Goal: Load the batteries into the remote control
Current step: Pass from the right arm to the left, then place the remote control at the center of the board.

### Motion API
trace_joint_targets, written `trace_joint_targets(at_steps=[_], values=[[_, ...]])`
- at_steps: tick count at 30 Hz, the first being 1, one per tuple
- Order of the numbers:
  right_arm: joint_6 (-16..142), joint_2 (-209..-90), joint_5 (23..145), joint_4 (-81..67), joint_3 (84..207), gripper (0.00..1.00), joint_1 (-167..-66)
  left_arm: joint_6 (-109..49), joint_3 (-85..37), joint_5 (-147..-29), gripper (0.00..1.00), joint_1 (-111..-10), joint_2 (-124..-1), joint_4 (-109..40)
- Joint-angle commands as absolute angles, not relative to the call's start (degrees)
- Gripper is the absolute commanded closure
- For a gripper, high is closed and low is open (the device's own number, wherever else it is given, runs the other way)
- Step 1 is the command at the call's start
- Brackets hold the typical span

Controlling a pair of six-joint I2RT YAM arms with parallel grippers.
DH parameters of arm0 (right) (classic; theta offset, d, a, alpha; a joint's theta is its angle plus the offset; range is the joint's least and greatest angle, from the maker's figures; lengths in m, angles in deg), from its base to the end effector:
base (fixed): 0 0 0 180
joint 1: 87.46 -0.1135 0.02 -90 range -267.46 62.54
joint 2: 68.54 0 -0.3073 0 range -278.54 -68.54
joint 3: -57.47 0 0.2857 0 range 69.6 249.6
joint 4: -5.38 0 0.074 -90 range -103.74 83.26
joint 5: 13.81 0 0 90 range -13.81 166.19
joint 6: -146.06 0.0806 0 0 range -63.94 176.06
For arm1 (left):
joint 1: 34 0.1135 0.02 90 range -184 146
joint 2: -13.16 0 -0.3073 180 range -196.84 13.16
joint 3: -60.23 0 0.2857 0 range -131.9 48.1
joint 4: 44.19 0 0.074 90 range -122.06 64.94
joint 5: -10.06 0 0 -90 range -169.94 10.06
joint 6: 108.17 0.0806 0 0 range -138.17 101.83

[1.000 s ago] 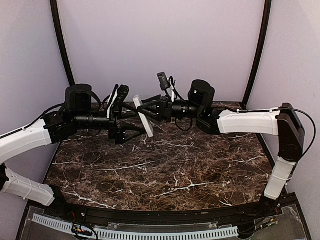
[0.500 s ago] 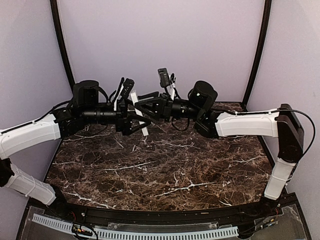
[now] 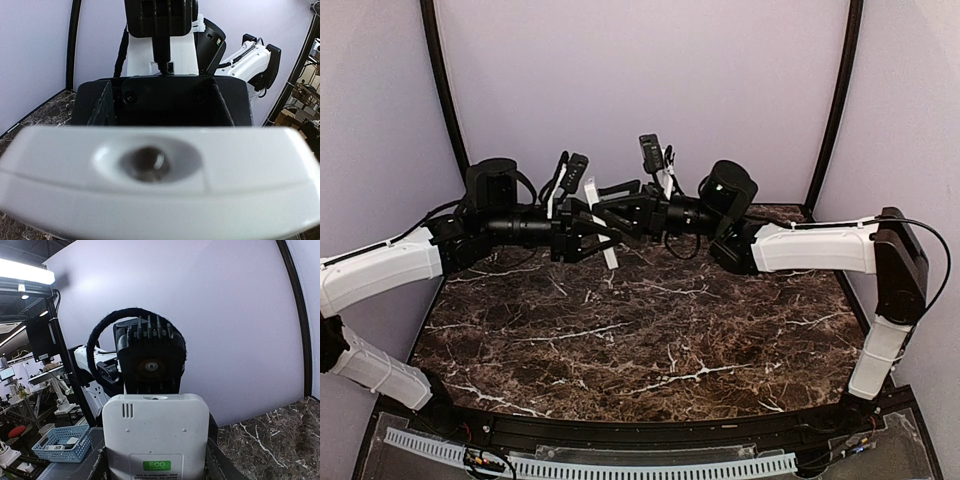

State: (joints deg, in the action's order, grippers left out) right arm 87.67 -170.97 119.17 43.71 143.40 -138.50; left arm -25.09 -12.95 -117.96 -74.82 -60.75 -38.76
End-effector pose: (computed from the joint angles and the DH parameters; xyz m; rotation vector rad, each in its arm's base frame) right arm 0.2613 0.4105 0.3819 -0.9600 1.1478 1.6445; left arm 0.2379 -0.2711 0.3904 1.0084 1.4873 -1.1646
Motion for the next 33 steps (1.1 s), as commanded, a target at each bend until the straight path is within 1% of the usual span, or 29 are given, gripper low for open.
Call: trace_joint_targets(at_steps=[1,2,3,4,5,8,9,12,16,19,21,26,27,28,29,31,33], values=[[87.97,-167.63,116.92,39.28,142.28,0.62,-137.36,-23.16,-12.97,-113.69,0.74,-74.39,-59.72,-35.58],[87.02,-166.71,115.43,36.5,142.06,0.51,-136.83,-23.22,-13.26,-112.46,0.75,-74.37,-59.97,-33.43],[86.22,-165.92,113.48,33.16,141.87,0.32,-136.23,-23.29,-13.56,-109.47,0.75,-74.42,-60.78,-31.52],[85.36,-164.9,111.23,29.04,141.89,0.11,-135.56,-23.43,-14.49,-107.8,0.75,-74.43,-61.34,-27.53],[84.26,-163.93,108.84,25.0,142.04,0.02,-134.9,-23.52,-15.23,-104.09,0.76,-74.41,-62.9,-25.36],[79.62,-160.83,97.52,10.6,143.17,0.01,-133.88,-24.37,-20.27,-96.26,0.78,-74.36,-68.1,-12.28],[78.18,-160.22,92.82,4.22,143.78,0.01,-133.82,-24.47,-21.46,-93.07,0.8,-74.35,-71.67,-9.34],[75.88,-159.43,82.54,-7.15,145.78,0.01,-133.27,-23.8,-26.82,-88.81,0.8,-74.35,-79.27,2.23],[73.49,-159.8,78.73,-15.86,147.65,0.01,-132.72,-21.39,-32.7,-85.25,0.77,-74.32,-92.47,12.73],[72.71,-160.18,78.71,-18.53,147.99,0.01,-132.72,-19.12,-36.05,-84.86,0.76,-74.34,-98.04,18.0],[72.63,-160.37,78.74,-19.34,148.0,0.01,-132.72,-17.76,-38.66,-84.75,0.73,-74.35,-101.42,20.76],[72.18,-161.22,79.0,-20.19,148.56,0.01,-132.72,-14.96,-44.76,-83.39,0.55,-74.35,-108.71,27.21],[72.02,-161.38,78.96,-20.45,148.8,0.01,-132.72,-14.51,-45.43,-83.42,0.47,-74.35,-109.3,28.33],[71.83,-161.51,78.92,-20.53,148.98,0.01,-132.72,-14.0,-45.59,-83.65,0.36,-74.32,-110.25,28.72],[71.65,-161.59,78.85,-20.69,149.17,0.01,-132.72,-13.8,-45.79,-83.82,0.1,-74.38,-110.75,29.21],[71.22,-161.7,78.67,-20.98,149.62,0.01,-132.77,-13.5,-46.0,-84.6,0.02,-74.35,-110.75,29.43],[70.98,-161.81,78.48,-21.27,149.79,0.01,-132.64,-13.37,-46.63,-85.65,0.01,-74.4,-110.08,29.04]])
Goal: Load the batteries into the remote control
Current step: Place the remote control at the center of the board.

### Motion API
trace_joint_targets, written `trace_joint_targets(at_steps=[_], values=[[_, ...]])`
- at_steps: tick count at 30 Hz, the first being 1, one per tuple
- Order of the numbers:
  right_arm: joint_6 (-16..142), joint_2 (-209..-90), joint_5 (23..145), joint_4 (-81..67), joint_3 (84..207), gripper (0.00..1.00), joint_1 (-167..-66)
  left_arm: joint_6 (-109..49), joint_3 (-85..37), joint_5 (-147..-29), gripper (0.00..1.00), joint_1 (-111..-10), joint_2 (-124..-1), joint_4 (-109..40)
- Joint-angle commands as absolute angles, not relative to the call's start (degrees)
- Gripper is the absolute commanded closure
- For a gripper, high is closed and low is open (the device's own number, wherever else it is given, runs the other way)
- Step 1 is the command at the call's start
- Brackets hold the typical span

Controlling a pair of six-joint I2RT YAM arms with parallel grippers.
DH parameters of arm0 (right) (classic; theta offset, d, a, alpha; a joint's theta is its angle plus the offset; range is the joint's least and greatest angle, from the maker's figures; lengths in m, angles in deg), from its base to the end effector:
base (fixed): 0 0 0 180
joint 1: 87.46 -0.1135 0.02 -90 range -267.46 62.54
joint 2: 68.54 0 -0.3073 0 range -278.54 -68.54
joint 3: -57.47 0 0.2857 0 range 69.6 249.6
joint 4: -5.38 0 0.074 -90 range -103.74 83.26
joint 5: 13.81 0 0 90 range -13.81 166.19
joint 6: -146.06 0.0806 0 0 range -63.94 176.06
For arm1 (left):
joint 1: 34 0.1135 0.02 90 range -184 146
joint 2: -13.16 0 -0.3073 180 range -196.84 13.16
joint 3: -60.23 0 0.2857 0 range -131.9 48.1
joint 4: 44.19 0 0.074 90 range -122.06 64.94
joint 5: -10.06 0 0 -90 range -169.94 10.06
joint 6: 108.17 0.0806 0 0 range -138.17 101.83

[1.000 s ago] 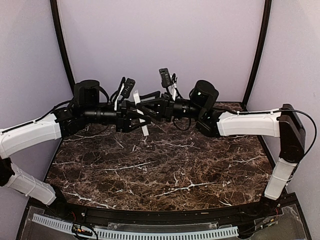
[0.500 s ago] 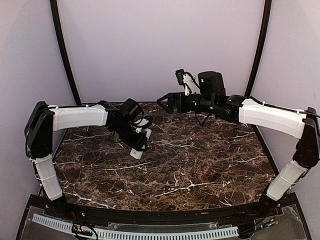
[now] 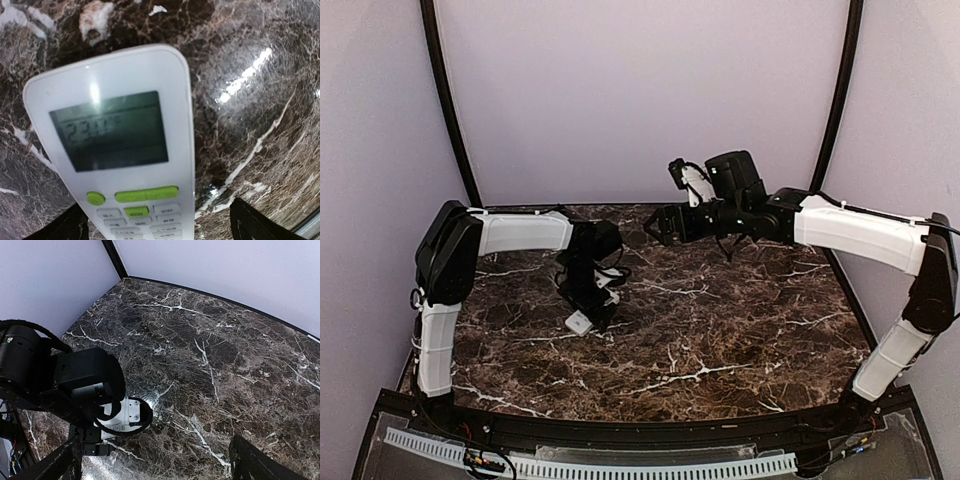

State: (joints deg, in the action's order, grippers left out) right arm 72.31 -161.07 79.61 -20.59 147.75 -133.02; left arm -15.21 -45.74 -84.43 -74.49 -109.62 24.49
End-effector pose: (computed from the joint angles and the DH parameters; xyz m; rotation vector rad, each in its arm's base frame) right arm 0.3152 0.3283 0.3362 -0.5792 2.0636 0.7134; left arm 0.3549 -0.3113 0.1354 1.1476 2.8674 -0.1538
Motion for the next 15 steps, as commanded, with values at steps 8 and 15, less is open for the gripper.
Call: trace_joint_targets(at_steps=[8,15], values=[[75.47,-161.04,79.36,-22.95,148.43,0.02,-128.26,-14.32,-40.46,-90.31,0.01,-73.46,-91.65,6.25],[79.07,-154.49,84.81,-20.6,137.02,0.01,-115.73,-31.99,-22.96,-87.12,0.01,-54.95,-74.57,-17.41]])
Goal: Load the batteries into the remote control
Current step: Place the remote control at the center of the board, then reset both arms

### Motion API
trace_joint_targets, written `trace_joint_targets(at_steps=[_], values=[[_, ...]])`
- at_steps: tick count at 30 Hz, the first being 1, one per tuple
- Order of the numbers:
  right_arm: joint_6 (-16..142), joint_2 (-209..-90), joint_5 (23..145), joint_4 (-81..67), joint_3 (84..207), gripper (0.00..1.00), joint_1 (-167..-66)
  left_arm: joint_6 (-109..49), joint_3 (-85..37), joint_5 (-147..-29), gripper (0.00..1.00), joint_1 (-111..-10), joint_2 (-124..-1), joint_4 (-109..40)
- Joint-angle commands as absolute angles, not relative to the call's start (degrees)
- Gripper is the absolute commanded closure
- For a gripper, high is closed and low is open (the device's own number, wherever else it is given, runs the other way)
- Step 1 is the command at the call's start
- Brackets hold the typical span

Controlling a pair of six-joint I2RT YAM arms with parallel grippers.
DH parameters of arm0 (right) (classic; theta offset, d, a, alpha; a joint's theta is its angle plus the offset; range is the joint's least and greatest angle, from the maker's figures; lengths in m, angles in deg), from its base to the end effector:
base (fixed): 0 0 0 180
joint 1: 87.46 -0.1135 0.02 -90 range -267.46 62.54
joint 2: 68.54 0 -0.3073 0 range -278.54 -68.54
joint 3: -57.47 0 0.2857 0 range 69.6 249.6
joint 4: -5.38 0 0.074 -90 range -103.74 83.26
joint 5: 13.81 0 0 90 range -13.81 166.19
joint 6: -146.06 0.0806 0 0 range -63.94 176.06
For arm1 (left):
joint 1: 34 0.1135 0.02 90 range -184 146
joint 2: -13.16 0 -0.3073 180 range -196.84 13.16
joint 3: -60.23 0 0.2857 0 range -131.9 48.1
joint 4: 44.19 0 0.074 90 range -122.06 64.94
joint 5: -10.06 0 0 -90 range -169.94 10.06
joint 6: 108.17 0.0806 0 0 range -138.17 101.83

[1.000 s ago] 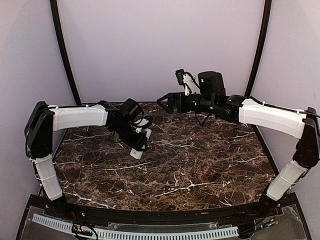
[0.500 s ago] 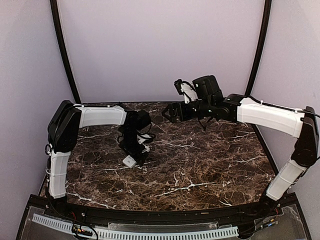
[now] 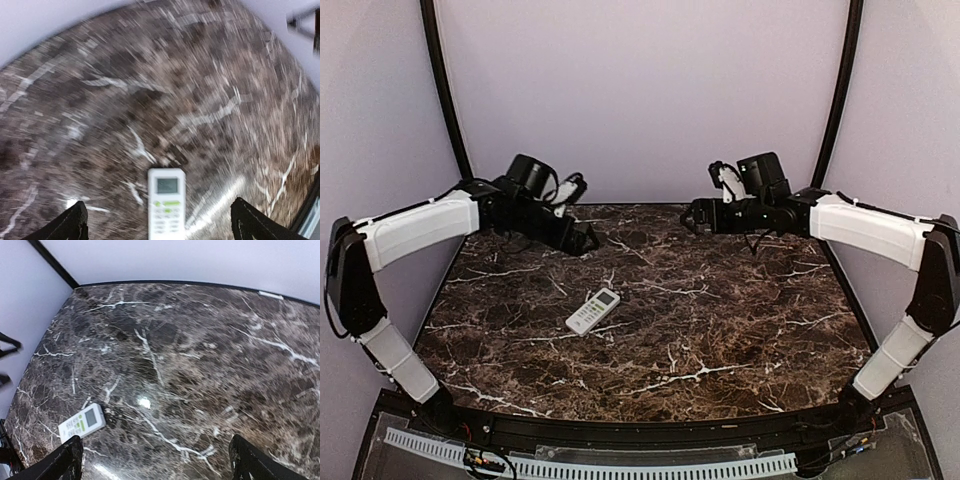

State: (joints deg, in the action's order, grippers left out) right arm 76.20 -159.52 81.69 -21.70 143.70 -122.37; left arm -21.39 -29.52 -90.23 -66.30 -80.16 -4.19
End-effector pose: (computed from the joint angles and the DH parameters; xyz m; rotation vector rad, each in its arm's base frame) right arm 0.3572 0.2587 0.3158 -0.3406 2.1710 0.6583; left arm 0.3592 -0.2441 0.2968 0.6843 2.2734 -0.5138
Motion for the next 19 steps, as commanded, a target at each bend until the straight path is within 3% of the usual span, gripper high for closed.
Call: trace_joint_targets(at_steps=[1,6,9,19], values=[[79.23,-152.69,85.17,-19.97,134.68,0.01,-113.31,-34.13,-21.84,-86.21,0.01,-53.05,-74.08,-17.5],[79.04,-140.18,87.05,-15.48,120.61,0.01,-97.35,-42.7,-11.22,-81.95,0.01,-38.75,-70.03,-19.65],[79.98,-133.92,91.12,-12.74,112.91,0.01,-90.19,-47.39,-4.17,-75.43,0.01,-35.67,-67.11,-23.57],[82.22,-117.26,88.0,-3.85,95.28,0.01,-88.08,-46.98,1.72,-65.37,0.01,-35.4,-64.57,-28.54]])
